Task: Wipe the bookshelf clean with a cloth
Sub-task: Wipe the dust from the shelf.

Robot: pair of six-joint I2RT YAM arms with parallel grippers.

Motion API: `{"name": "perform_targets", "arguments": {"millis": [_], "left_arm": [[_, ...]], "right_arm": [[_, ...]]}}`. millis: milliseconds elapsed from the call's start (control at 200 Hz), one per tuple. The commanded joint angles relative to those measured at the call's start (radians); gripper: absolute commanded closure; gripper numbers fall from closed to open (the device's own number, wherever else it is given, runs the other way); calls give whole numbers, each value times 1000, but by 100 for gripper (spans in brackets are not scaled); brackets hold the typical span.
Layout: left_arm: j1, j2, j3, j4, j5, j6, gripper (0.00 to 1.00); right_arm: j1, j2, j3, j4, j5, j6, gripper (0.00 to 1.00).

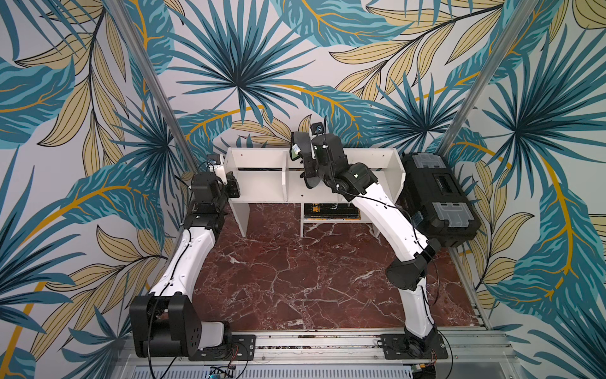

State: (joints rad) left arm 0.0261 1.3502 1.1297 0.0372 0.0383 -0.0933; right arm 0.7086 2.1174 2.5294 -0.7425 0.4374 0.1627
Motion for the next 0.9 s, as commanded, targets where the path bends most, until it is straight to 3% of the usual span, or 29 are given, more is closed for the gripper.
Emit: {"name": "perform_targets", "arguments": {"millis": [0, 245, 471, 551, 601, 711, 746, 896], "left_arm": [[5, 7, -40, -89, 71, -146, 100], [5, 3, -41, -92, 64, -140, 100], [4, 3, -40, -89, 69, -146, 100], [4, 6, -40, -87, 72, -148, 100], [4, 6, -40, -88, 72, -149, 100], [4, 0, -42, -89, 69, -146, 100], [4, 0, -42, -91, 68, -144, 100], [5, 4, -41, -88, 73, -147, 100]], "right_arm": [[12, -9, -51, -3, -119, 67, 100], [66, -103, -264, -18, -138, 112, 100], [65, -153, -279, -226, 1, 177, 100], [56, -125, -227, -285, -23, 194, 100], [57, -108, -195, -299, -35, 187, 88], [61, -117, -179, -278, -33, 170, 46], [64, -127, -179, -265, -23, 164, 37], [66, -132, -168, -252, 6, 166, 24]]}}
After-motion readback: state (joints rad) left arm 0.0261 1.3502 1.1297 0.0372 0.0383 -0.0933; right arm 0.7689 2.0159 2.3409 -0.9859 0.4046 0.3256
